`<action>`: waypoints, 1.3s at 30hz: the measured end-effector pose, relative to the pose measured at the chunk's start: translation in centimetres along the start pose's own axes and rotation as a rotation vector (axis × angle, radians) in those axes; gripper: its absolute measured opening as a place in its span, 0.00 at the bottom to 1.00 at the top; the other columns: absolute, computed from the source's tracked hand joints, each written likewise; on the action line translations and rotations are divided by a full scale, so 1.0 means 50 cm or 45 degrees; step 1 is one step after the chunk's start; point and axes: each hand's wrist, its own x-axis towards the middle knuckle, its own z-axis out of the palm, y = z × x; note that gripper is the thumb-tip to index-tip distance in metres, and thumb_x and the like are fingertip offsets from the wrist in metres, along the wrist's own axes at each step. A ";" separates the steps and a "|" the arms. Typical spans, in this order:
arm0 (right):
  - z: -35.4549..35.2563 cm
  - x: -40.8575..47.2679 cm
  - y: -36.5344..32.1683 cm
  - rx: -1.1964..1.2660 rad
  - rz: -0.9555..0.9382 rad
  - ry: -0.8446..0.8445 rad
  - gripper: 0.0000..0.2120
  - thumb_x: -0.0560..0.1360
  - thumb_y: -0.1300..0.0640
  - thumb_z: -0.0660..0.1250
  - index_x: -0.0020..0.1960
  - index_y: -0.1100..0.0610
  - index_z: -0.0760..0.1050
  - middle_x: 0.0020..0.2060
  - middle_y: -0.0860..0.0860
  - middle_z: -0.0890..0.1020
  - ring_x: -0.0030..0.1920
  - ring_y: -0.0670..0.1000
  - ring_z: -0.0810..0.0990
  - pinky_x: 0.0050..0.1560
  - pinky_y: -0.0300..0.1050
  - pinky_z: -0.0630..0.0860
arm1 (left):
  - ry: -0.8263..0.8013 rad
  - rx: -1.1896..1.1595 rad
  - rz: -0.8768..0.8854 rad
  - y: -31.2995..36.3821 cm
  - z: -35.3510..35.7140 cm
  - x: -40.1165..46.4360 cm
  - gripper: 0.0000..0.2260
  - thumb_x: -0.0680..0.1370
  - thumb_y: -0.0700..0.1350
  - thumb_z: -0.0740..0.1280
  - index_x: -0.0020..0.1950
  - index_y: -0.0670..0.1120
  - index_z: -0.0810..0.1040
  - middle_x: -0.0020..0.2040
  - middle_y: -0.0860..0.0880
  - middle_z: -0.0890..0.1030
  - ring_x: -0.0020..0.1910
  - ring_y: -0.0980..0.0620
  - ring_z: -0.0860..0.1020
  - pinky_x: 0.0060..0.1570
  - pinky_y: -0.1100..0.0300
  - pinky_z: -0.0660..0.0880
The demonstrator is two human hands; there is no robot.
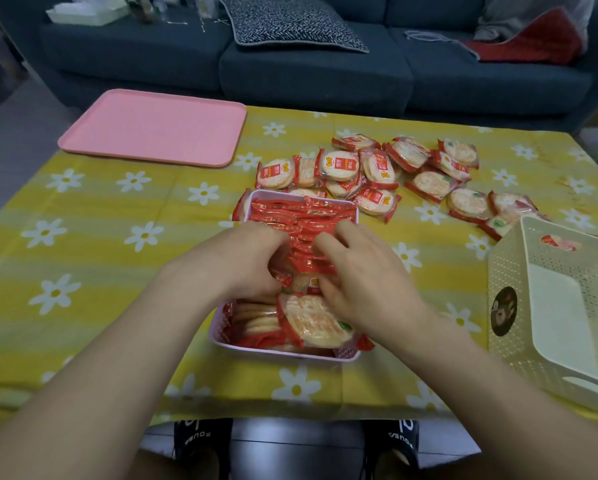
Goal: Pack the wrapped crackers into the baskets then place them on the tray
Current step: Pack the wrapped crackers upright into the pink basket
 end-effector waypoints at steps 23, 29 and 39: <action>-0.063 -0.019 0.005 0.780 0.137 -0.571 0.17 0.72 0.37 0.67 0.53 0.47 0.80 0.40 0.43 0.84 0.43 0.41 0.81 0.47 0.40 0.78 | 0.157 0.303 -0.031 0.012 0.006 0.013 0.11 0.75 0.48 0.69 0.44 0.52 0.66 0.49 0.51 0.75 0.50 0.45 0.77 0.40 0.53 0.70; -0.058 -0.024 -0.003 0.544 0.011 -0.406 0.19 0.70 0.45 0.73 0.59 0.46 0.76 0.39 0.42 0.80 0.40 0.42 0.78 0.43 0.40 0.75 | 0.169 0.278 -0.018 0.007 0.005 0.014 0.11 0.75 0.50 0.70 0.43 0.52 0.68 0.46 0.53 0.74 0.48 0.47 0.76 0.39 0.54 0.68; -0.081 0.009 0.066 1.356 0.610 -0.139 0.12 0.69 0.66 0.72 0.51 0.58 0.76 0.38 0.60 0.80 0.40 0.55 0.79 0.49 0.61 0.81 | 0.169 -1.063 -0.121 0.029 -0.049 -0.019 0.10 0.79 0.38 0.58 0.51 0.43 0.79 0.46 0.45 0.85 0.46 0.47 0.83 0.49 0.52 0.78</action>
